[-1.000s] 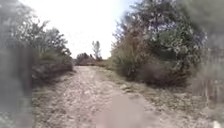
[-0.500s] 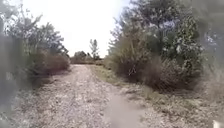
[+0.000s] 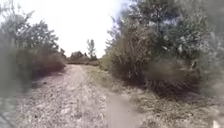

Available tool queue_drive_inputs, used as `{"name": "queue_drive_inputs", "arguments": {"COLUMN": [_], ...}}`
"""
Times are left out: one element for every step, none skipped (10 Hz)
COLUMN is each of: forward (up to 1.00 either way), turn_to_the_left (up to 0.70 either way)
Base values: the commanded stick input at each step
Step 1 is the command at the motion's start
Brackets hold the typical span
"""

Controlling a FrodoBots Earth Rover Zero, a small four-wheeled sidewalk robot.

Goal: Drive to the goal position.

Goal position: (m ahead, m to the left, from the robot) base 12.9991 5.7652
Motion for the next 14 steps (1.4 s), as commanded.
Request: {"name": "queue_drive_inputs", "arguments": {"forward": [0.7, 0.7, 0.7, 0.7, 0.7, 0.7, 0.7, 0.7, 0.7, 0.7, 0.7, 0.7, 0.7, 0.7], "turn_to_the_left": [0.0, 0.0, 0.0, 0.0, 0.0, 0.0, 0.0, 0.0, 0.0, 0.0, 0.34, 0.35, 0.35, 0.35]}}
